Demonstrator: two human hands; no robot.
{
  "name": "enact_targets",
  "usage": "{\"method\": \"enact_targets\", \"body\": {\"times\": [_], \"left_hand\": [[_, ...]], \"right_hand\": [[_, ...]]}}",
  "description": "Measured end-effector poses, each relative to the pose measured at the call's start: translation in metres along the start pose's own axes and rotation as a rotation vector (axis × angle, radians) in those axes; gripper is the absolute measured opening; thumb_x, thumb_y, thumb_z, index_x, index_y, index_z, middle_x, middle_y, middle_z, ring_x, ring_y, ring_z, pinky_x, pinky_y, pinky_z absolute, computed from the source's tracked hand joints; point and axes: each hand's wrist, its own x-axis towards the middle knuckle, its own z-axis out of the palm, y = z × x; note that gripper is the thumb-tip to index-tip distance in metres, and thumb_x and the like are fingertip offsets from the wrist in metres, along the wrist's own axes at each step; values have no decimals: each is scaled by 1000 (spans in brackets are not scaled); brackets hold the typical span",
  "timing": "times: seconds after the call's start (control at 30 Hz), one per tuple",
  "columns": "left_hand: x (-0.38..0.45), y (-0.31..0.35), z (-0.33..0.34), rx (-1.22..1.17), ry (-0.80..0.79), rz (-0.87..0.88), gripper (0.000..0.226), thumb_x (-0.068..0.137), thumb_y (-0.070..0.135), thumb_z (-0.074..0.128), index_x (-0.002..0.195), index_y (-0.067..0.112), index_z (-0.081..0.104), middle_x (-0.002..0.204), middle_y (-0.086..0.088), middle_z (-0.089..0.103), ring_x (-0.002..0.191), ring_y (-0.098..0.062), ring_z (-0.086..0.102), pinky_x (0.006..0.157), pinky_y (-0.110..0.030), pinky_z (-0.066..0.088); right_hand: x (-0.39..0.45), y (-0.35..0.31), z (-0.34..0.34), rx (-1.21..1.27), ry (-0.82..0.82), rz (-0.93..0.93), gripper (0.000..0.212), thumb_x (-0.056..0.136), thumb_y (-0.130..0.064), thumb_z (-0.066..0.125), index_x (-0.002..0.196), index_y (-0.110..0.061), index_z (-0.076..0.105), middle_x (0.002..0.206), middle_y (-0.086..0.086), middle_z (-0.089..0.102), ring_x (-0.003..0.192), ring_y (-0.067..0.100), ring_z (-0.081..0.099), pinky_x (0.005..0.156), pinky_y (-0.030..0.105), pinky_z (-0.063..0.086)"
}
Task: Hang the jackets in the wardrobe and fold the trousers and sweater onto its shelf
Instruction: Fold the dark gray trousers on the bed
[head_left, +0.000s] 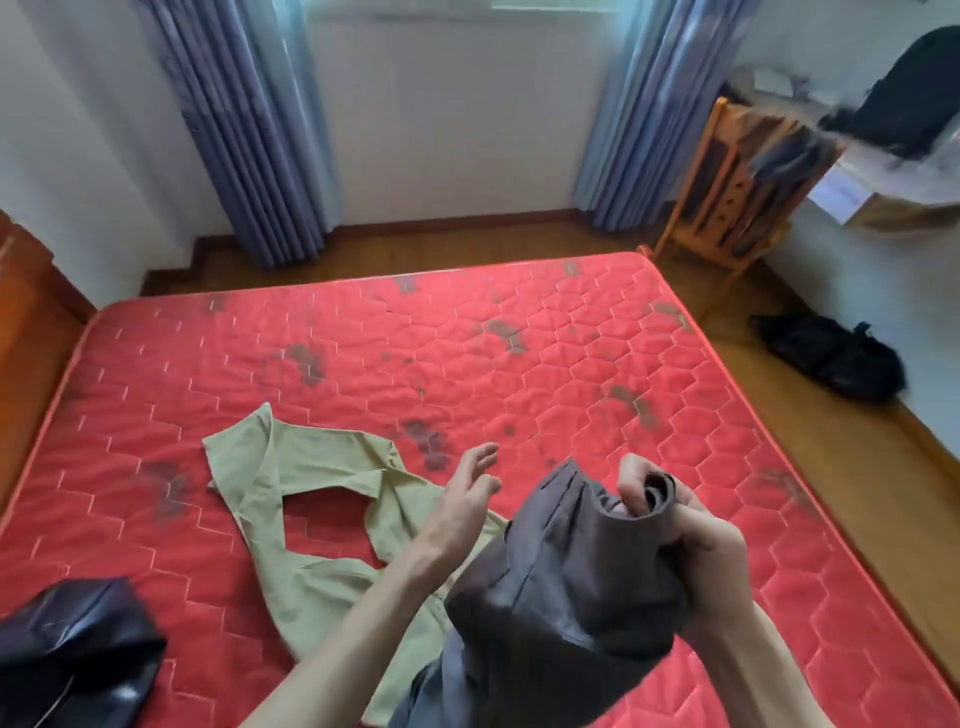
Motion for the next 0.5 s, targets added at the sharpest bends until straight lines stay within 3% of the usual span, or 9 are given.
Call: {"method": "enact_targets", "body": {"times": [0.1, 0.17, 0.23, 0.33, 0.4, 0.5], "left_hand": [[-3, 38, 34, -56, -84, 7, 34, 108, 40, 46, 139, 28, 51, 144, 4, 55, 138, -12, 49, 106, -23, 34], [-7, 59, 54, -128, -131, -42, 52, 106, 60, 39, 136, 23, 58, 140, -1, 62, 135, -18, 56, 112, -32, 40], [-14, 76, 69, -267, -192, -141, 77, 92, 77, 41, 134, 17, 64, 129, -10, 70, 123, -24, 66, 113, -44, 47], [-21, 90, 76, -389, -341, -152, 84, 88, 83, 52, 109, 6, 76, 103, -14, 75, 99, -28, 71, 106, -45, 52], [-26, 99, 68, -413, -285, -88, 80, 79, 86, 60, 92, 9, 78, 86, -9, 73, 80, -21, 69, 88, -39, 54], [-33, 105, 31, -305, -31, 9, 74, 72, 89, 58, 85, 20, 80, 70, 0, 69, 67, -14, 67, 70, -34, 52]], "right_hand": [[-18, -47, 14, 141, -115, 51, 18, 60, -2, 60, 70, -13, 50, 49, 3, 42, 39, 13, 42, 39, 22, 34], [-24, -71, 20, 234, -212, 68, 16, 69, -2, 63, 76, -11, 52, 50, 4, 35, 39, 14, 39, 41, 25, 32], [-29, -94, 25, 294, -278, 52, 9, 81, -1, 53, 83, -9, 53, 55, 5, 37, 44, 16, 38, 45, 27, 34], [-36, -120, 25, 179, -143, -24, 15, 71, -9, 65, 78, -16, 53, 53, -5, 42, 42, 9, 40, 41, 22, 37], [-43, -135, 17, 99, -11, -100, 23, 59, -14, 73, 74, -18, 56, 55, -6, 44, 44, 8, 42, 44, 22, 42], [-52, -146, -4, -32, 106, -160, 33, 57, -34, 80, 78, -15, 63, 63, -1, 51, 54, 12, 51, 52, 23, 49]]}}
